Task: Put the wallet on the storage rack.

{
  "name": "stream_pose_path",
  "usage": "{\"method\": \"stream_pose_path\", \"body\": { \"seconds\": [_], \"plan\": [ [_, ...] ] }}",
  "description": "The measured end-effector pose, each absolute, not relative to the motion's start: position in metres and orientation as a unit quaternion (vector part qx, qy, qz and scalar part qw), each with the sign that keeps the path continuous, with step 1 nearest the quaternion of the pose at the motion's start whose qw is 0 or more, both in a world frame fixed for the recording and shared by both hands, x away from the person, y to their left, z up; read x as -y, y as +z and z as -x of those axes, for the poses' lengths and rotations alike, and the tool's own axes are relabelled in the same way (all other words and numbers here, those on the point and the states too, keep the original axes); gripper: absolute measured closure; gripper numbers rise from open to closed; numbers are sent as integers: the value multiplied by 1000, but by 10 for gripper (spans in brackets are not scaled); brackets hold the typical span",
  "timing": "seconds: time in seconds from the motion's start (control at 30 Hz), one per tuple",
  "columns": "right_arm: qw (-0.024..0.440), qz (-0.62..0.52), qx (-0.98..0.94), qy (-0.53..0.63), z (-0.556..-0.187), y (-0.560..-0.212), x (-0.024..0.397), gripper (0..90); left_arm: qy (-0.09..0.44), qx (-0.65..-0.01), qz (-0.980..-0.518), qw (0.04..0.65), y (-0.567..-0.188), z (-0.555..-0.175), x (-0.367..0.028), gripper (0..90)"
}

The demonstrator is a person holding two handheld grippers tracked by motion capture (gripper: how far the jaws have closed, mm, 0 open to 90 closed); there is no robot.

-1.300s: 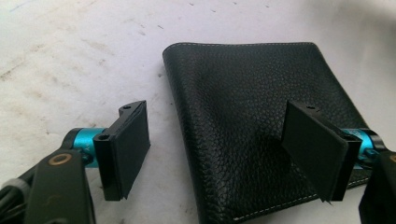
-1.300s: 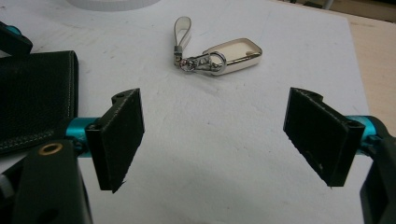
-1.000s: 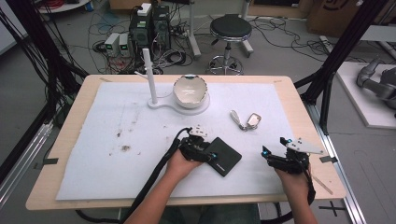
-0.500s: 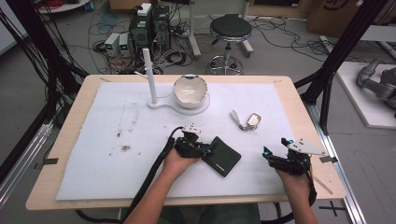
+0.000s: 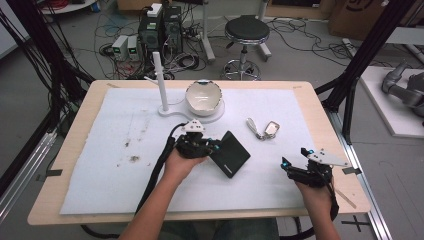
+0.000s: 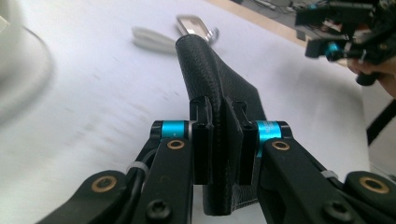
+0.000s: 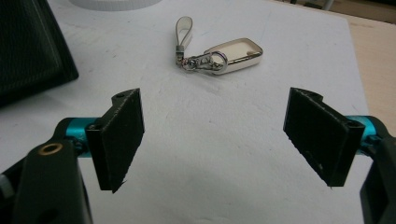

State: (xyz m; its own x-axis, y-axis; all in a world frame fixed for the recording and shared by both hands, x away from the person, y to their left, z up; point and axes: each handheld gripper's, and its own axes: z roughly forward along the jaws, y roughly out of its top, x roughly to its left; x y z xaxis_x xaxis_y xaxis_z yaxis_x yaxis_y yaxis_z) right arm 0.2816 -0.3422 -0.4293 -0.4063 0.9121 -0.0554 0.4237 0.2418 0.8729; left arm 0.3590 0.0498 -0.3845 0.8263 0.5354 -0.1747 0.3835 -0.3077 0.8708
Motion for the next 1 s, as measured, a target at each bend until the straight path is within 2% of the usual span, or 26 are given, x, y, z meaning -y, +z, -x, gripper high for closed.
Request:
{"method": "stream_pose_path", "body": {
  "seconds": [0.53,0.8,1.0],
  "plan": [
    [292,-455,-735,410,-283,-432,339,207,167,-278,-796,511,-315,-386,-78,814],
    [289,-457,-734,411,-283,-432,339,207,189,-269,-801,501,-298,-398,-77,814],
    [287,-459,-733,412,-284,-433,339,207,203,-272,-801,492,-290,-423,-75,814]
  ]
}}
